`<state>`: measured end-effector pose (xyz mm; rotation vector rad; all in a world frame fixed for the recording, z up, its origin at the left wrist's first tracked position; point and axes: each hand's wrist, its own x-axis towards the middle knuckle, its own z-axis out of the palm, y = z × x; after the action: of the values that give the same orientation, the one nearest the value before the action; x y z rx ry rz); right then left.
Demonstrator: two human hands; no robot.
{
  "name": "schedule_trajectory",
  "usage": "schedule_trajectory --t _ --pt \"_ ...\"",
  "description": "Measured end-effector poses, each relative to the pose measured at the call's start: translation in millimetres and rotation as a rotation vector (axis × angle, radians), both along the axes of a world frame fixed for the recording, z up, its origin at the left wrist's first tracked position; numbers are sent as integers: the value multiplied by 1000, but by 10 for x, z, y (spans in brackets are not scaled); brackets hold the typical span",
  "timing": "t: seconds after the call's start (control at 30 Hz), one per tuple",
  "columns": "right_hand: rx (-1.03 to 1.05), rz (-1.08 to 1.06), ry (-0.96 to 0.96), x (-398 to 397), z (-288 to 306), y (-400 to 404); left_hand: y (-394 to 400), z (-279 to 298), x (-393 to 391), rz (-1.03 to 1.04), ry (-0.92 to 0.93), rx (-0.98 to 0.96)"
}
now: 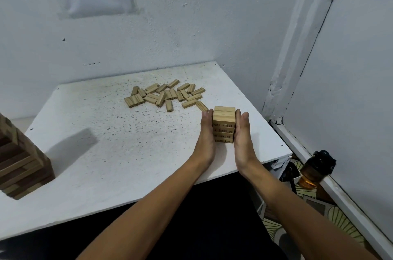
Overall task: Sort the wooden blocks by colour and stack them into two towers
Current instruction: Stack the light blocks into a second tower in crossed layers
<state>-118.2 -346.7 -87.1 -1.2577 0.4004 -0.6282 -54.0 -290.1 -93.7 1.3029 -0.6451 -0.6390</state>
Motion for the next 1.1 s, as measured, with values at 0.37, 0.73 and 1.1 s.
schedule_trajectory --t 0.37,0.73,1.1 --pt "4 0 33 -1 -11 -2 -15 -23 23 12 68 34" --pt "36 -7 41 -1 -5 0 -19 10 34 44 93 12" --pt "144 -140 -4 -132 40 23 7 -121 103 92 319 -160"
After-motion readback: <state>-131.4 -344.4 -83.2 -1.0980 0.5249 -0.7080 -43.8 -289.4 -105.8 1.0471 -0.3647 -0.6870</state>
